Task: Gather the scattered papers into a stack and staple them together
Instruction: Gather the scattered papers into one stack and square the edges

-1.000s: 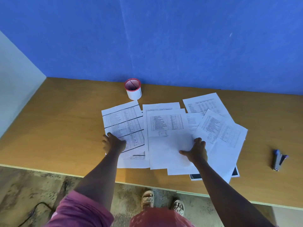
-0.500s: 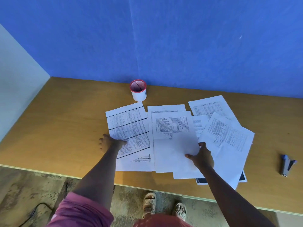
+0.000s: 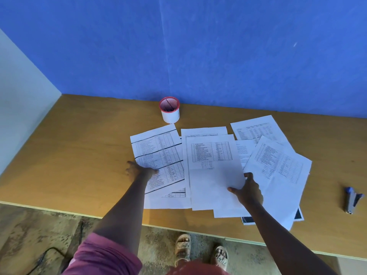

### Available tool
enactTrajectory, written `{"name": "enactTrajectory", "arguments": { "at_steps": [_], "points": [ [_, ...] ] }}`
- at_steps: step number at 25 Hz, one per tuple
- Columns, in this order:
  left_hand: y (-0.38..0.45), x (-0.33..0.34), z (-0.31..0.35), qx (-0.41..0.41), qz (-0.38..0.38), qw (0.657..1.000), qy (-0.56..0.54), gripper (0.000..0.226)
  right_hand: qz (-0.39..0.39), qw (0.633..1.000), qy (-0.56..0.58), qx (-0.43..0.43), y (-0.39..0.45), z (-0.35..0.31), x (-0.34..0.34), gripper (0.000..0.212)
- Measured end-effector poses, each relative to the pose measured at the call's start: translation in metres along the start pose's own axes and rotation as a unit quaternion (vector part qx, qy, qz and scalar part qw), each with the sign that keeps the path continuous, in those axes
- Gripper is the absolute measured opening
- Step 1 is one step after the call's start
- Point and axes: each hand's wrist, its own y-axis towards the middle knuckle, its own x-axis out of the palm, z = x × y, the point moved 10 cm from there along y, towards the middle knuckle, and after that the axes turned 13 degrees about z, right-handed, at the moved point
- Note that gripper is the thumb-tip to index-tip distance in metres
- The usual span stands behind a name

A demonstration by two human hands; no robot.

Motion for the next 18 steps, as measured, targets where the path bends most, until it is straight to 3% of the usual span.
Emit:
{"name": "enactTrajectory", "arguments": {
  "at_steps": [5,6,9,11,18],
  "points": [
    [0.006,0.006,-0.011,-0.009,-0.005,1.000,0.001,0.103,0.000,1.000,-0.004,0.000,-0.001,0.002,0.002,0.074],
    [0.011,0.007,-0.014,-0.003,0.007,1.000,-0.009,0.092,0.000,1.000,-0.006,-0.001,-0.001,0.002,0.003,0.074],
    [0.004,-0.002,-0.010,0.024,0.042,0.996,-0.080,0.031,0.000,1.000,-0.004,0.000,0.001,0.002,0.003,0.074],
    [-0.012,-0.017,-0.004,0.021,0.055,0.988,-0.145,0.015,0.000,1.000,0.000,0.001,0.001,0.001,0.003,0.075],
    [-0.018,-0.025,-0.043,-0.099,0.004,0.947,-0.307,0.027,-0.001,1.000,0.023,0.002,0.000,0.000,0.000,0.073]
  ]
}}
